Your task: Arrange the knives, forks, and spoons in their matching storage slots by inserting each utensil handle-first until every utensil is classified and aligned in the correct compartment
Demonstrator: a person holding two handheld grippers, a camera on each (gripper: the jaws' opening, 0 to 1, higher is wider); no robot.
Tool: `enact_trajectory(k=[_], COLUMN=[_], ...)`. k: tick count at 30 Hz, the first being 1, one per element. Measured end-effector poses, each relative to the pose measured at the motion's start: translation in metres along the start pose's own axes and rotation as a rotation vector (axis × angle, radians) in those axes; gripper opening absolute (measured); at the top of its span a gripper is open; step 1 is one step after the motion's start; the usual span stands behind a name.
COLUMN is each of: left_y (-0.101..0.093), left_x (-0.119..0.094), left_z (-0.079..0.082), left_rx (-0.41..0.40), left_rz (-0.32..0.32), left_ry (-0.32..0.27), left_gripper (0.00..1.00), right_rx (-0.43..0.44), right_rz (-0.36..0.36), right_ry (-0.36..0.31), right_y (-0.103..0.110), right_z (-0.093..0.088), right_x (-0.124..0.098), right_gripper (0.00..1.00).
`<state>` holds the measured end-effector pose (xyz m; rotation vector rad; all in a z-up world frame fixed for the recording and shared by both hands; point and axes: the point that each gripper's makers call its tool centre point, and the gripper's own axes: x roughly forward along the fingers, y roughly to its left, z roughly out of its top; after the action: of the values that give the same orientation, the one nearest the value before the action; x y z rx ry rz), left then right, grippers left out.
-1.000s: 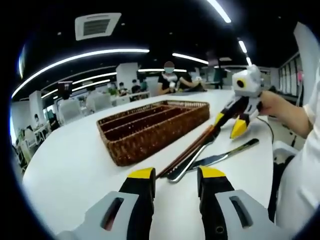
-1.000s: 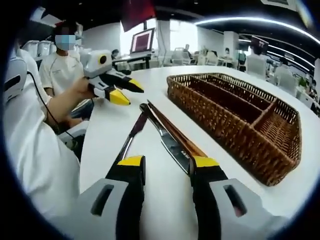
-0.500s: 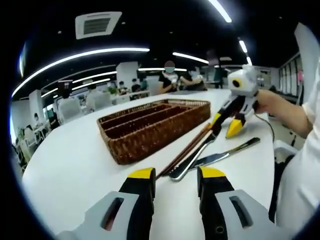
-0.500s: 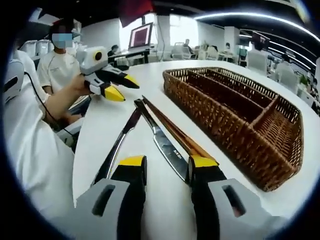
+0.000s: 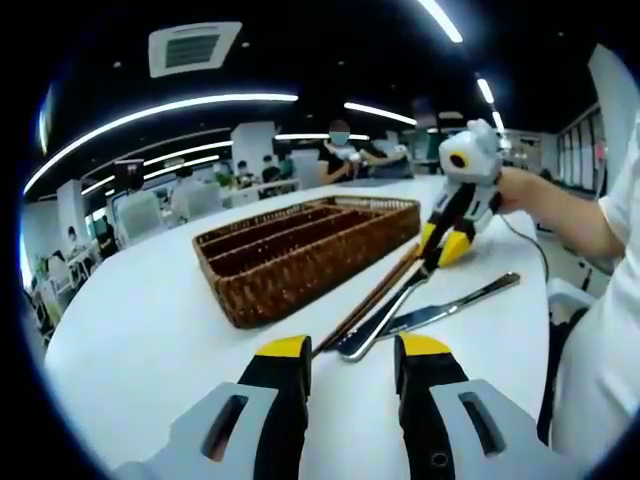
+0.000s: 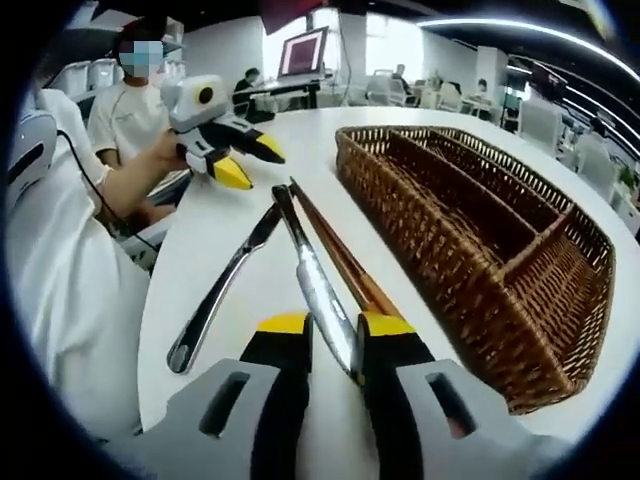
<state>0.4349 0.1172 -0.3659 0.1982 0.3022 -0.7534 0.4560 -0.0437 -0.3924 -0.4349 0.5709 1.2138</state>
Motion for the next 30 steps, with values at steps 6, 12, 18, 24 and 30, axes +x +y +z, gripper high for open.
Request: enact_trajectory(k=[6,12,18,24,30], left_y=[-0.001,-0.004,-0.006,-0.014,-0.021], left_x=[0.000,0.002,0.005,0.015,0.026], left_z=[0.001,0.000,0.002,0.003,0.015], left_rx=[0.001,0.007,0.031,0.113,0.213], left_rz=[-0.002,-0.009,-0.016,-0.045,-0.074], left_ry=[-0.001,0.006,0.016,0.053,0.065], left_gripper=[0.32,0.32,0.32,0.30,0.28], right_rx=[0.016,0.034,0.101,0.149,0.170], right_rz=[0.004,0.012,0.030,0.041,0.057], right_ry=[-0.006,0.001,0.006,-0.001,0.009], right_y=[0.000,0.001,0.001,-0.001,-0.003], right_z=[0.000,-0.001,-0.001,0.001,0.001], right_x=[0.001,0.000,-0.001,-0.002,-0.002], right_gripper=[0.16,0.16,0.15,0.14,0.13])
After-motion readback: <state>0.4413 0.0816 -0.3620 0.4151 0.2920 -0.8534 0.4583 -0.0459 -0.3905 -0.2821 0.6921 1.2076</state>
